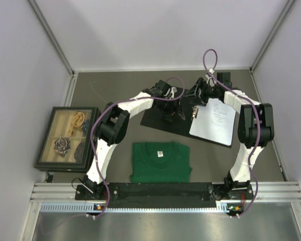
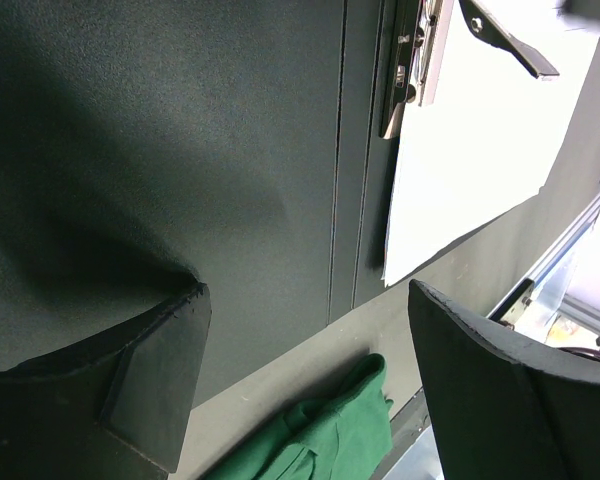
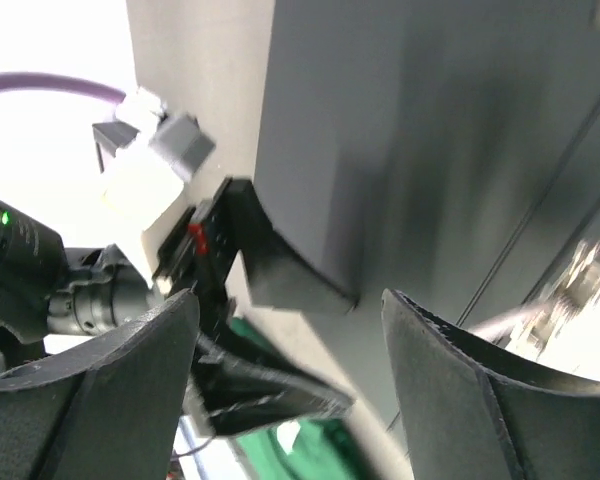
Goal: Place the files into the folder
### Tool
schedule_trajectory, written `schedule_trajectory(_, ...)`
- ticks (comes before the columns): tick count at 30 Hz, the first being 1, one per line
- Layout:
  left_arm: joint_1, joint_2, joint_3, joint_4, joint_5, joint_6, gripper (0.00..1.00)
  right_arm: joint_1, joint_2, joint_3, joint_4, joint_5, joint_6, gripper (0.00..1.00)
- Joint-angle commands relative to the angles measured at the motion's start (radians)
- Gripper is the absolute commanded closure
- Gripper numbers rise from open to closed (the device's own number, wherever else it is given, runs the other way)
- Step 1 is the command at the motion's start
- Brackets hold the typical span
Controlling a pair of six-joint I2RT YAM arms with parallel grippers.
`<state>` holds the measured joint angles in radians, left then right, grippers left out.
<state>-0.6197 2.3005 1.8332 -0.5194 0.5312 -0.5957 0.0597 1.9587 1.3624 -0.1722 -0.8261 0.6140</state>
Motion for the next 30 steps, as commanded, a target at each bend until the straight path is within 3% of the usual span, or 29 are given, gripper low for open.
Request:
schedule_trajectory(1,0.000,0.000,0.020,0.029,0.007,0.007,0.16,0.012,-0.141,-0.062,-0.081,0.154,0.085,0.27)
schedule_trajectory(4,0.000,0.002,0.020,0.029,0.010,0.005,0.16,0.012,-0.181,-0.077,-0.164,0.267,0.191,0.31)
schedule_trajectory(10,0.000,0.008,0.023,0.022,0.006,0.008,0.16,-0.009,-0.210,-0.146,-0.147,0.344,0.440,0.38)
schedule_trajectory(11,-0.002,0.010,0.026,0.021,0.007,0.011,0.16,-0.012,-0.204,-0.151,-0.156,0.344,0.463,0.47)
schedule_trajectory(14,0.000,0.010,0.029,0.022,0.009,0.013,0.16,-0.015,-0.175,-0.175,-0.139,0.303,0.564,0.56)
schedule_trajectory(30,0.000,0.020,0.044,0.019,0.018,0.014,0.16,-0.038,-0.149,-0.240,-0.033,0.302,0.687,0.55)
